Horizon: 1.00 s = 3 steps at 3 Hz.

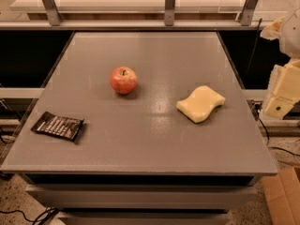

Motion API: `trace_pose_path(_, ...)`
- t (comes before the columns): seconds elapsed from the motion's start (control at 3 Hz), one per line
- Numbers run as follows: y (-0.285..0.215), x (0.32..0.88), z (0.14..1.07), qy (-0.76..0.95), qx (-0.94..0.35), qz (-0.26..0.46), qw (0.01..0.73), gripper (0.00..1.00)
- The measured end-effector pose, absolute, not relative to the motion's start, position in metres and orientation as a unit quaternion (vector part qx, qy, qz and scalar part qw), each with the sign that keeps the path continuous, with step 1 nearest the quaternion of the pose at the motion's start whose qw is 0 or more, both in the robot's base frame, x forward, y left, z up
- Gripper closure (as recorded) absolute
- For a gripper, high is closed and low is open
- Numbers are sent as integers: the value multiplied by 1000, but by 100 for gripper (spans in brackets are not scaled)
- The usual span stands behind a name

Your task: Move apple near rxbar chocolate

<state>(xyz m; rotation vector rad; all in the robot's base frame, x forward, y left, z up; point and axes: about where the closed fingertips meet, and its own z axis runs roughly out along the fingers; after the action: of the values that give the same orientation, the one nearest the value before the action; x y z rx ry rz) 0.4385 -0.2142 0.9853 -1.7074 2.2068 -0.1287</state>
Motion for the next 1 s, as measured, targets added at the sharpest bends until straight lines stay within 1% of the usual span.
trace_pose_path(0.33,-214,438,985,778,-602,-45,173,0)
trace_pose_path(0.67,-201,445,987,751,-632,-26,188,0)
trace_pose_path(1.0,-148,471,989,659,-714,38,232,0)
